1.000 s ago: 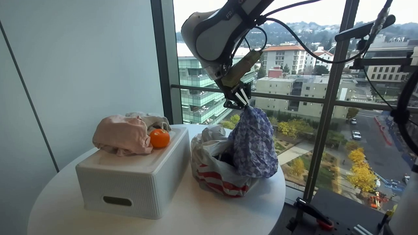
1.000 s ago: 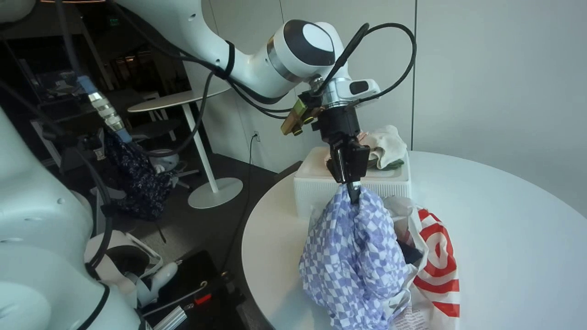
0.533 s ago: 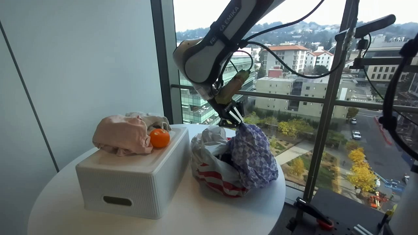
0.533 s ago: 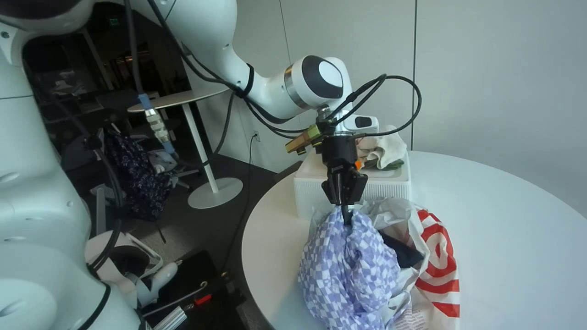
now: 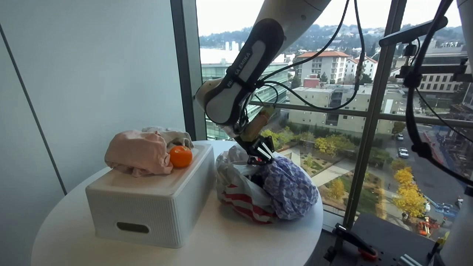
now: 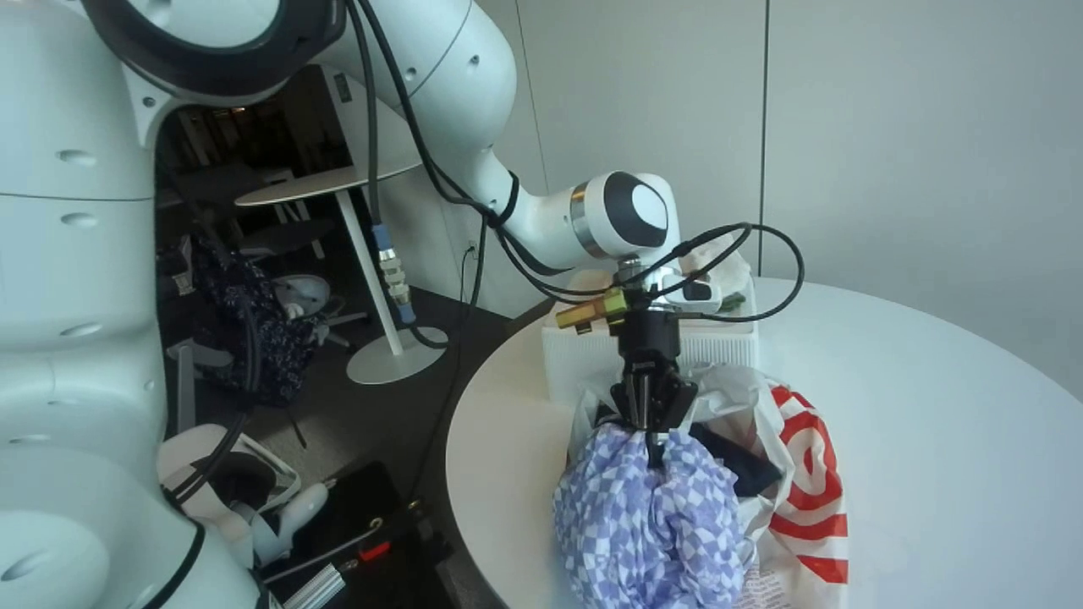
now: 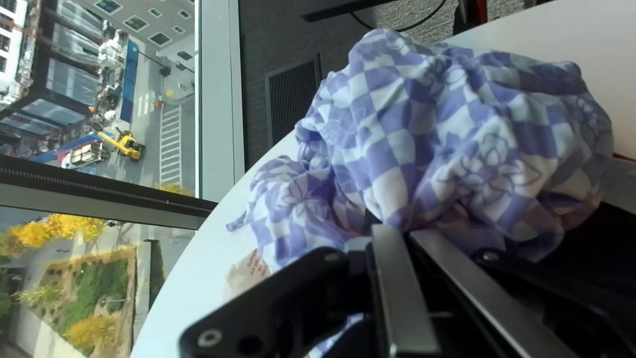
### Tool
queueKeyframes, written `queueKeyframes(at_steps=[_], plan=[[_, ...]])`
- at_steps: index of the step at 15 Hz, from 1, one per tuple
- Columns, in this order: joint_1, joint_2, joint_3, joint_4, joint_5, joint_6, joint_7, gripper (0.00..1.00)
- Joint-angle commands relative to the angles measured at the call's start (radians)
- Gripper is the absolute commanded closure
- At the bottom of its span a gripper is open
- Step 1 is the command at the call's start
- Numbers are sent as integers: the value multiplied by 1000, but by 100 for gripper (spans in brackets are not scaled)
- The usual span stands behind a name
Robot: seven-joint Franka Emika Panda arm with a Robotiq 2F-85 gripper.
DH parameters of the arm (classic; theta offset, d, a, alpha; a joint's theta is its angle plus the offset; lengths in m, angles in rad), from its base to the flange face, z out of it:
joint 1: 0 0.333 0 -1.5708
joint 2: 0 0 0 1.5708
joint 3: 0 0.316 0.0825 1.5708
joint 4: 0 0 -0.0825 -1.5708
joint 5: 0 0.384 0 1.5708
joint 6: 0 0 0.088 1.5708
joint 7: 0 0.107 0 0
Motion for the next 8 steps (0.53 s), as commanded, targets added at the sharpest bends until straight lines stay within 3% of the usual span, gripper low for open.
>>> queueKeyframes(at_steps=[1,8], plan=[[22,40,-2,62,87,88,-44,99],[-2,-28,10,88,395,282,-131,99]])
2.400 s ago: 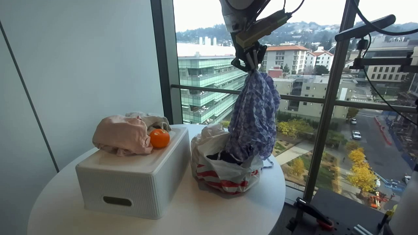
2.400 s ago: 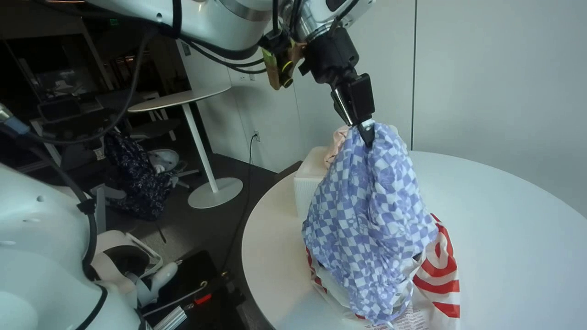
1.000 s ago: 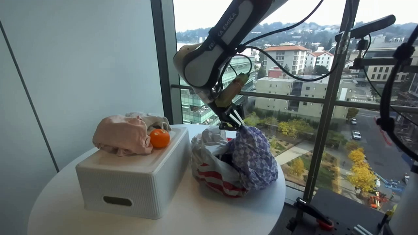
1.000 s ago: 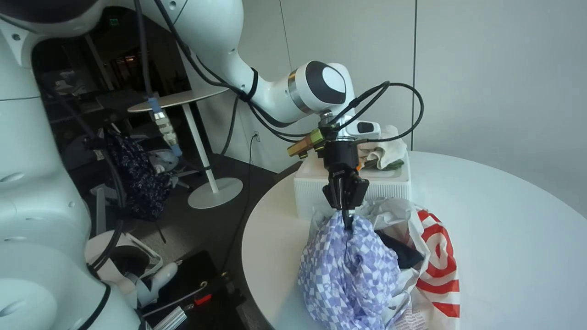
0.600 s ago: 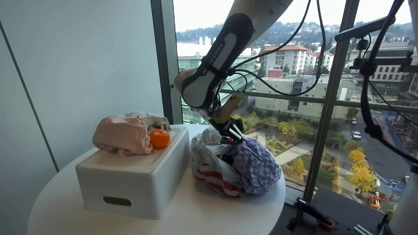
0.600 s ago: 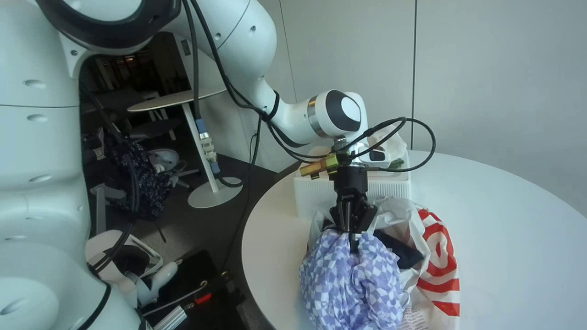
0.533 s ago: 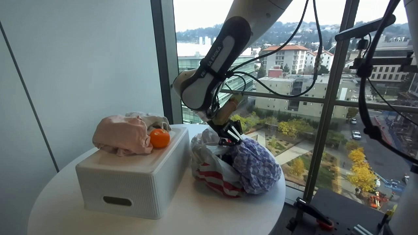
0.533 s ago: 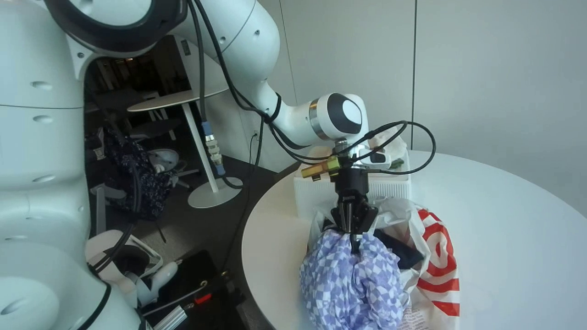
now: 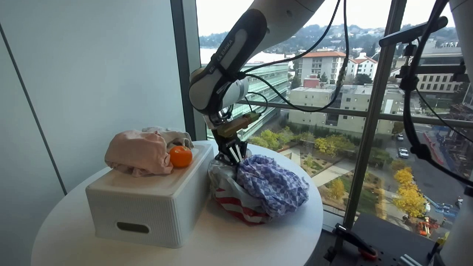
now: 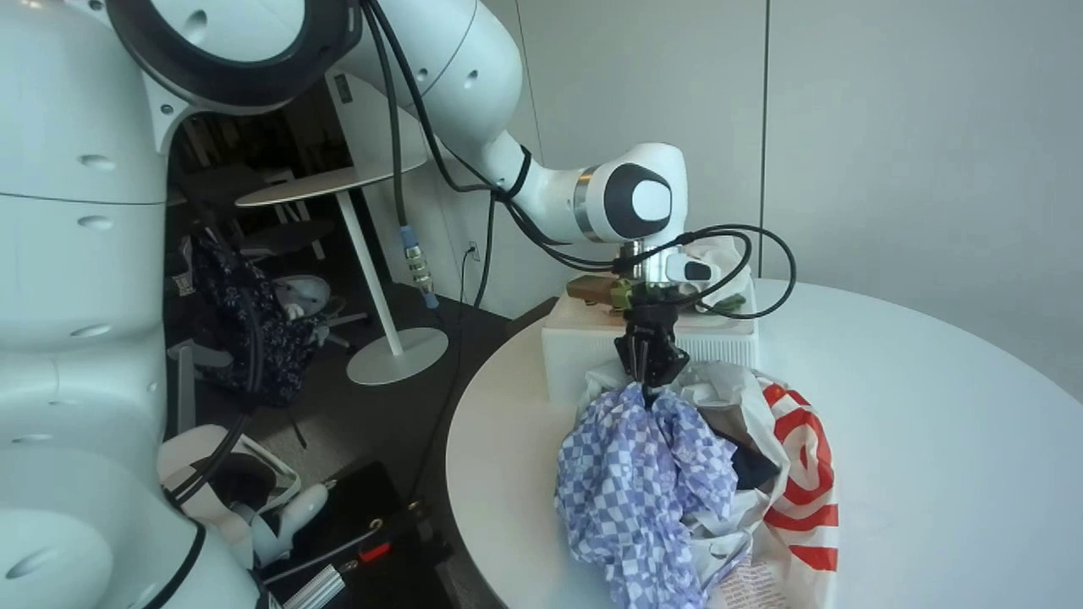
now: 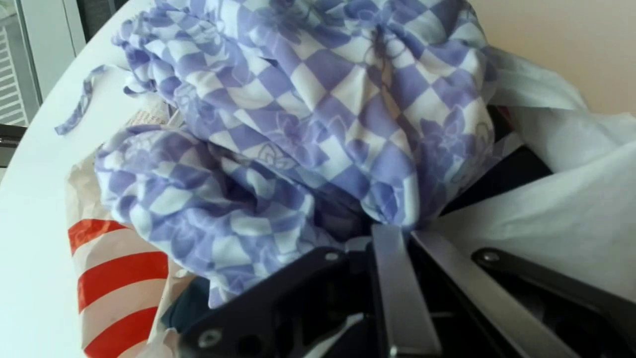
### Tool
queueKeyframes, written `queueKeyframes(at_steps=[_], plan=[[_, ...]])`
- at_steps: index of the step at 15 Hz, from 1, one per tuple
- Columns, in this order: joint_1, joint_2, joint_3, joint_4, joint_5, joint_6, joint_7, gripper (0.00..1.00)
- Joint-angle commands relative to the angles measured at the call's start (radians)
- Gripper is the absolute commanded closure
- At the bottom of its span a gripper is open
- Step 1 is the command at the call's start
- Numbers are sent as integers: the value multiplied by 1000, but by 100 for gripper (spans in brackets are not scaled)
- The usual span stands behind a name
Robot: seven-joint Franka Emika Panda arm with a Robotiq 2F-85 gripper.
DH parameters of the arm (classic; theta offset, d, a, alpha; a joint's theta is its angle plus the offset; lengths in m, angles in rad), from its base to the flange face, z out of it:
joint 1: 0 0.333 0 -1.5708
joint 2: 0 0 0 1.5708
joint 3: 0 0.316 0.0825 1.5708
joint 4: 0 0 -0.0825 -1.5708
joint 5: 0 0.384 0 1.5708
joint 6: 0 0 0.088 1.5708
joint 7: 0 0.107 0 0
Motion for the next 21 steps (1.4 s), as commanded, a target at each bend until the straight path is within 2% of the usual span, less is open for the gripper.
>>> queueKeyframes(at_steps=[1,3,6,9,13,15,16,17,19,21], plan=[[-18,-63,1,8,145,81,-57,99],[-18,-70,-8,-4,179,176,-67,99],[-4,-29,-33,-34,159,300,-32,99],[39,27,-88,-84,60,440,54,99],[123,121,-189,-110,-90,542,200,99],[125,111,-169,-113,-56,550,170,99],[110,76,-134,-120,-19,515,109,71],[91,38,-100,-122,3,460,28,71],[72,-29,-48,-97,55,288,-101,57],[111,-85,-60,-52,14,126,-93,41]])
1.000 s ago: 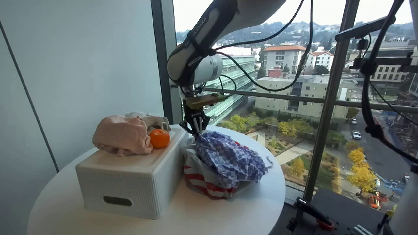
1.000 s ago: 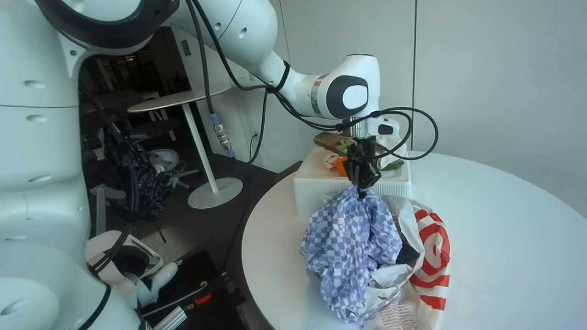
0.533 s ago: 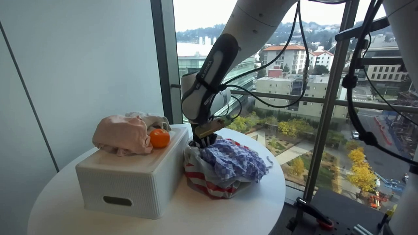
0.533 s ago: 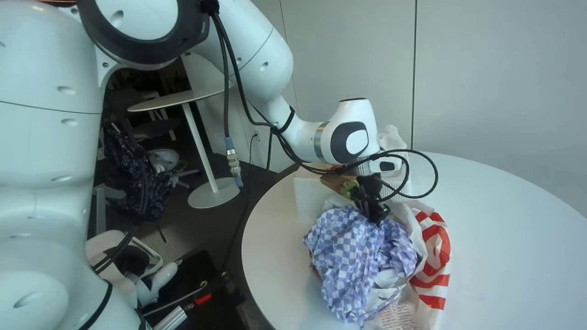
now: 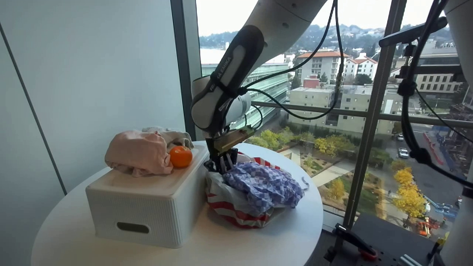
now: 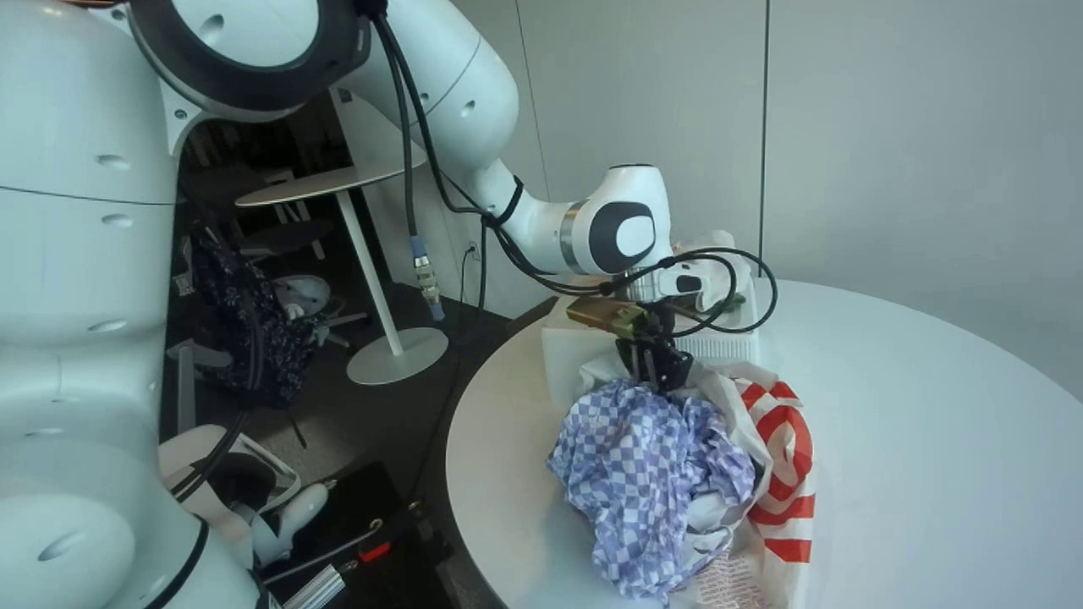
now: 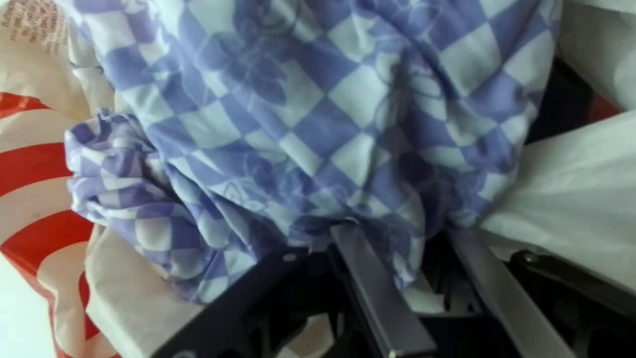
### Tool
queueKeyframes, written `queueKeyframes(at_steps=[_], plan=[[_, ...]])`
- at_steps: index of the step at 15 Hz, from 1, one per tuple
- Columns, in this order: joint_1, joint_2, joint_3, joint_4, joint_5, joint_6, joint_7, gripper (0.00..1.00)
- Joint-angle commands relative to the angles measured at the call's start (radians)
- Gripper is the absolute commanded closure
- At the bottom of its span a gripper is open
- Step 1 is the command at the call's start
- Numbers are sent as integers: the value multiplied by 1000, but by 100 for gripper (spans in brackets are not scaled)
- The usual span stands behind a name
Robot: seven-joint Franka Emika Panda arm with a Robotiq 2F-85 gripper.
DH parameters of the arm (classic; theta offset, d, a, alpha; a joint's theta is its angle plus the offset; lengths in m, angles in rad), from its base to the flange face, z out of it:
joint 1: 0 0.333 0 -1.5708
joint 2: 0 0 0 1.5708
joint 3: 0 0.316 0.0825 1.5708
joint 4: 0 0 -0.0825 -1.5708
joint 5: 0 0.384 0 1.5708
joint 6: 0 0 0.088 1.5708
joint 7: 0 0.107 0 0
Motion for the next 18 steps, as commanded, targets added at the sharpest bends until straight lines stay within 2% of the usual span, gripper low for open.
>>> queueKeyframes(at_steps=[1,5,6,9,12,13,14,18], plan=[[40,-129,10,64,-42,-246,11,34],[120,-186,48,168,-121,-491,239,4],[135,-201,67,180,-108,-569,291,1],[166,-267,125,145,-41,-752,435,0],[164,-335,163,59,75,-808,593,0],[157,-342,178,38,138,-771,583,0],[158,-284,178,107,65,-799,550,0],[157,-284,183,95,71,-798,554,0]])
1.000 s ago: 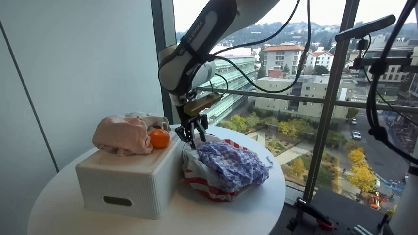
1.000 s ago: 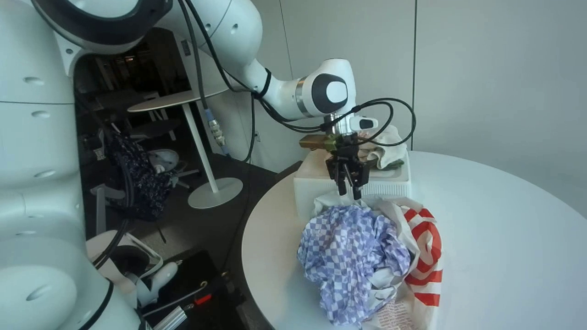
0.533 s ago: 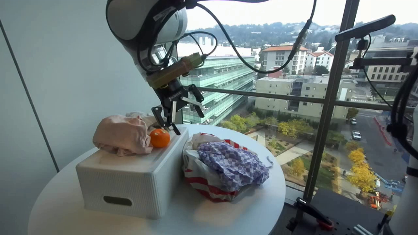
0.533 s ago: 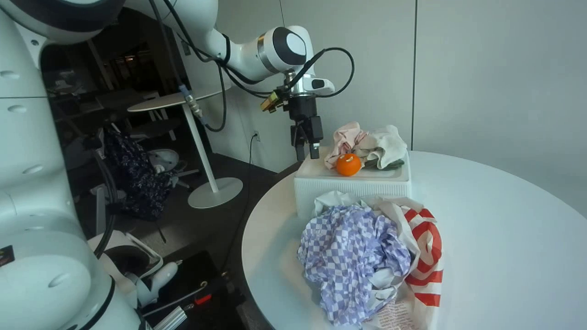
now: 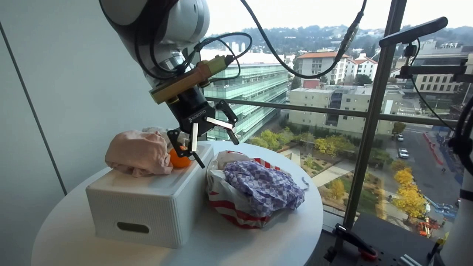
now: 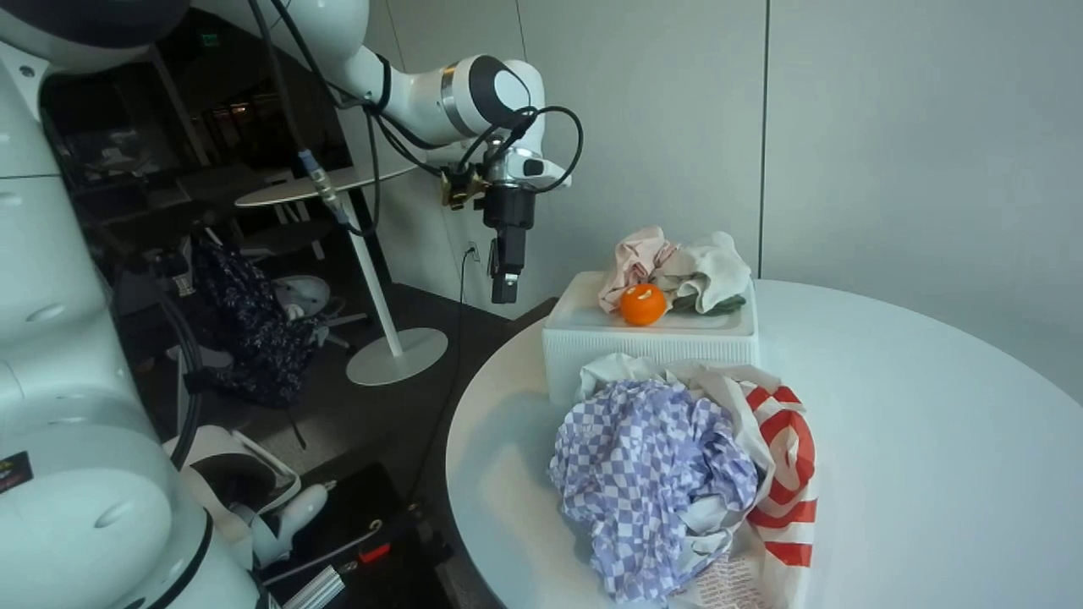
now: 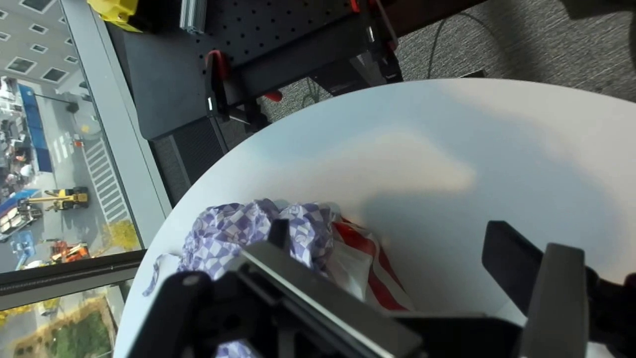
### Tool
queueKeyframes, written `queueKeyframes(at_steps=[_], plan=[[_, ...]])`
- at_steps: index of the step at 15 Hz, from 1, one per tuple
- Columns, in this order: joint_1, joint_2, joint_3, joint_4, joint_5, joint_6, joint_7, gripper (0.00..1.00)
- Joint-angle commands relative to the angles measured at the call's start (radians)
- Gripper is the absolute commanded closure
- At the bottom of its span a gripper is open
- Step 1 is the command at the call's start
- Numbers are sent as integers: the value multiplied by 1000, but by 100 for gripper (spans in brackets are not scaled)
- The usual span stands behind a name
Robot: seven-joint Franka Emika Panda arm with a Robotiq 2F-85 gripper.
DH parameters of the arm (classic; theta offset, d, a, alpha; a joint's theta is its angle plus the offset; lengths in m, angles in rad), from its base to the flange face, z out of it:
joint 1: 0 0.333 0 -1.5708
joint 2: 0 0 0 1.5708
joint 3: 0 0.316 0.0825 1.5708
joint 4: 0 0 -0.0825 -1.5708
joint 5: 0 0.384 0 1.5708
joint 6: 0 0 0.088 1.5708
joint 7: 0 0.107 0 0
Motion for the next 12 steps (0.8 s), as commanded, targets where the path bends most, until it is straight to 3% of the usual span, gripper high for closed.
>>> queueKeyframes(at_steps=[1,3,6,12], plan=[[-16,2,15,3,-2,-3,2,0],[-18,2,15,3,-2,-3,1,0],[-48,0,-2,-13,-15,21,-117,0],[-181,-20,-75,-63,60,100,-415,0]])
